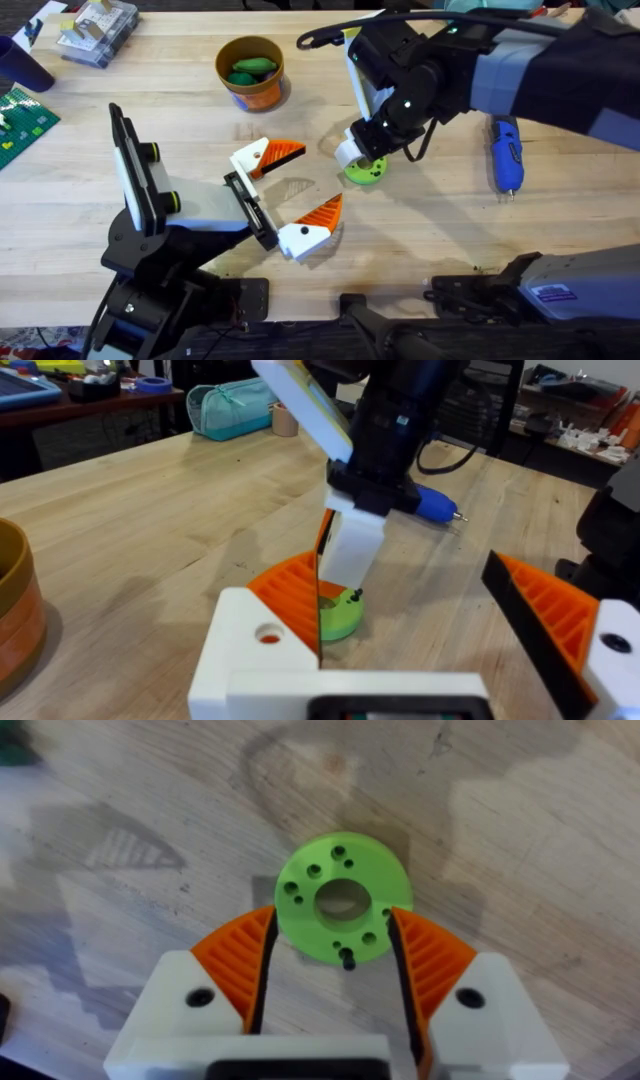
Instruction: Pick up the gripper from the table and insert it into the empty holder that is missing its gripper. Then pick up a screw, insert it into the mounting hole, and use the screwdriver to tighten it. Finally, clean up the table by picking up the vegetable and placing it into the bucket.
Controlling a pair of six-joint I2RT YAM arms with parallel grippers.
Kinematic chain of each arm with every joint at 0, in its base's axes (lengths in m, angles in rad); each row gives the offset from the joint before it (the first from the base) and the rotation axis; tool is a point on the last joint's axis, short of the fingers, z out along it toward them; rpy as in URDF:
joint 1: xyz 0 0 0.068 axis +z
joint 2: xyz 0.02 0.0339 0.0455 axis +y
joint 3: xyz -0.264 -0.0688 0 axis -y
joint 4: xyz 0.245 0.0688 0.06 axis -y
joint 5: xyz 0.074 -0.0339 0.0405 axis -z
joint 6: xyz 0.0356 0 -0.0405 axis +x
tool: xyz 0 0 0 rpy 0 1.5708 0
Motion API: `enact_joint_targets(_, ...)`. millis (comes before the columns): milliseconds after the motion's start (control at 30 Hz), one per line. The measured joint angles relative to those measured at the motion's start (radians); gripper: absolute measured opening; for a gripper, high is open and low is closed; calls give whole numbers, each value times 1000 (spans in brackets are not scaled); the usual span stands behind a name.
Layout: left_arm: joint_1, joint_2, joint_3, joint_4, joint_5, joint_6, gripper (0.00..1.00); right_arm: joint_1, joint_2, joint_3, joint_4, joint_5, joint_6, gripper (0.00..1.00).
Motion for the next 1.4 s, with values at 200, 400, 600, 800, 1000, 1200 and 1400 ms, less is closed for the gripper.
enact_joint_targets(200,0,3,0,3,0,-1,991,-1,9,0,-4,-36,1,697)
enact_joint_targets(400,0,3,0,3,0,-1,991,-15,-22,1,-10,-84,11,697)
enact_joint_targets(600,0,3,0,3,0,-1,991,-29,-150,5,-103,-43,84,697)
enact_joint_targets(800,0,3,0,3,0,-1,991,-26,-309,7,-134,-24,129,697)
enact_joint_targets(1000,0,3,0,3,0,-1,991,-25,-427,4,-146,46,170,697)
enact_joint_targets(1200,0,3,0,3,0,-1,991,-9,-449,-137,-26,71,200,697)
enact_joint_targets(1400,0,3,0,3,0,-1,991,16,-399,-290,155,31,209,697)
